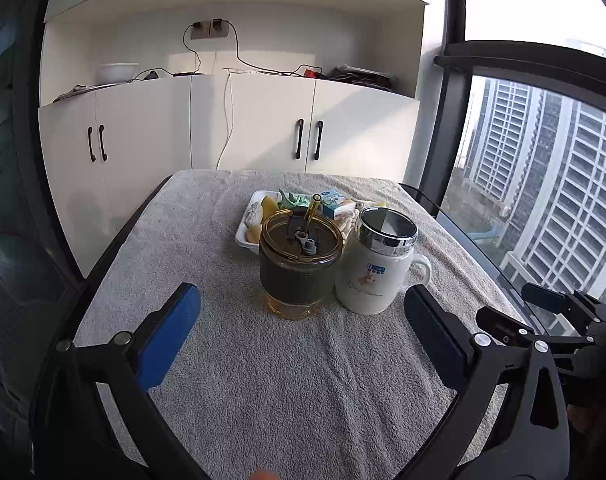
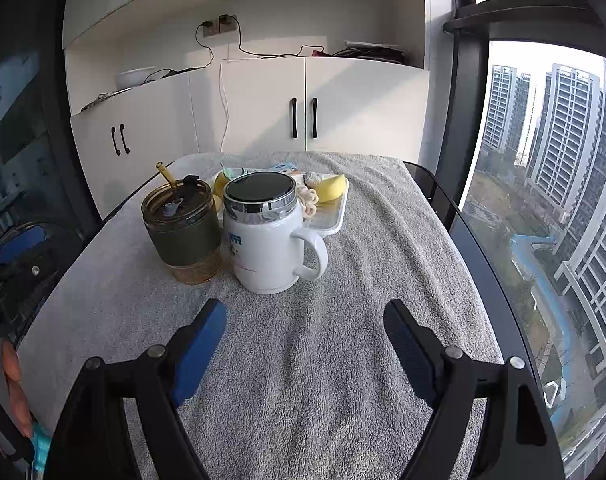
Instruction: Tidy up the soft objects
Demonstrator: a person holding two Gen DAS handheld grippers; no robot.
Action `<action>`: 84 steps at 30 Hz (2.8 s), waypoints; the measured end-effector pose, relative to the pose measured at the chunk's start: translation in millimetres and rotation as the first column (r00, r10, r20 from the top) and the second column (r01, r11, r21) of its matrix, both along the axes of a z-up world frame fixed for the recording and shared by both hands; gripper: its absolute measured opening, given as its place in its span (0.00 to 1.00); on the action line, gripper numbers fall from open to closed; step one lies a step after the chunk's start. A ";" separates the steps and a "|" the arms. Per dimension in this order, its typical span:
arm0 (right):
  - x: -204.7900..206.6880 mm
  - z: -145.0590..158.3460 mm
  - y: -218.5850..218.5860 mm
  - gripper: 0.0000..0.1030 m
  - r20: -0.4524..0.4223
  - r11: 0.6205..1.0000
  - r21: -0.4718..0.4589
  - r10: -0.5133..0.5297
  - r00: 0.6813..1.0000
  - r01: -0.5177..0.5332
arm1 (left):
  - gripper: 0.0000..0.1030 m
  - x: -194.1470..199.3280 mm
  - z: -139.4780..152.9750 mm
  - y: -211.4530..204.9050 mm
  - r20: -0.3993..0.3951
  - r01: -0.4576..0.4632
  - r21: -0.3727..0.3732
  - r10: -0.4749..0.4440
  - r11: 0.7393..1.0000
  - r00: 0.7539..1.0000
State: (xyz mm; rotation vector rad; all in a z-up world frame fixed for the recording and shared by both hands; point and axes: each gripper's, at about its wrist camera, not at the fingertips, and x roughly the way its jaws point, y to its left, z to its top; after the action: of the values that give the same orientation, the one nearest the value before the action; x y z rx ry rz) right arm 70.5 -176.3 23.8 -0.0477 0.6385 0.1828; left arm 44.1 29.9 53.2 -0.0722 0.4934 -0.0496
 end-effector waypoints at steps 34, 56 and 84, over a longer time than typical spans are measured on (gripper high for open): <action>-24.9 19.2 14.1 0.81 0.073 0.994 -0.035 -0.099 0.992 0.102 | 1.00 -7.4 4.6 -23.7 -0.054 -0.138 0.122 0.146 0.983 0.988; -23.3 17.0 18.7 0.82 0.061 0.994 -0.047 -0.098 0.993 0.101 | 1.00 1.8 -1.7 -18.8 -0.084 -0.148 0.094 0.156 0.985 0.984; -25.2 17.0 19.9 0.82 0.056 0.994 -0.052 -0.096 0.994 0.099 | 1.00 7.0 -5.1 -18.9 -0.094 -0.141 0.105 0.151 0.984 0.984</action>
State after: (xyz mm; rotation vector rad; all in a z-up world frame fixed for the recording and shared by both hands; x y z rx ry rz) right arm 45.4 -156.4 40.8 -0.0732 0.5908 0.0693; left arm 51.1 11.0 48.1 -0.0147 0.5903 0.1232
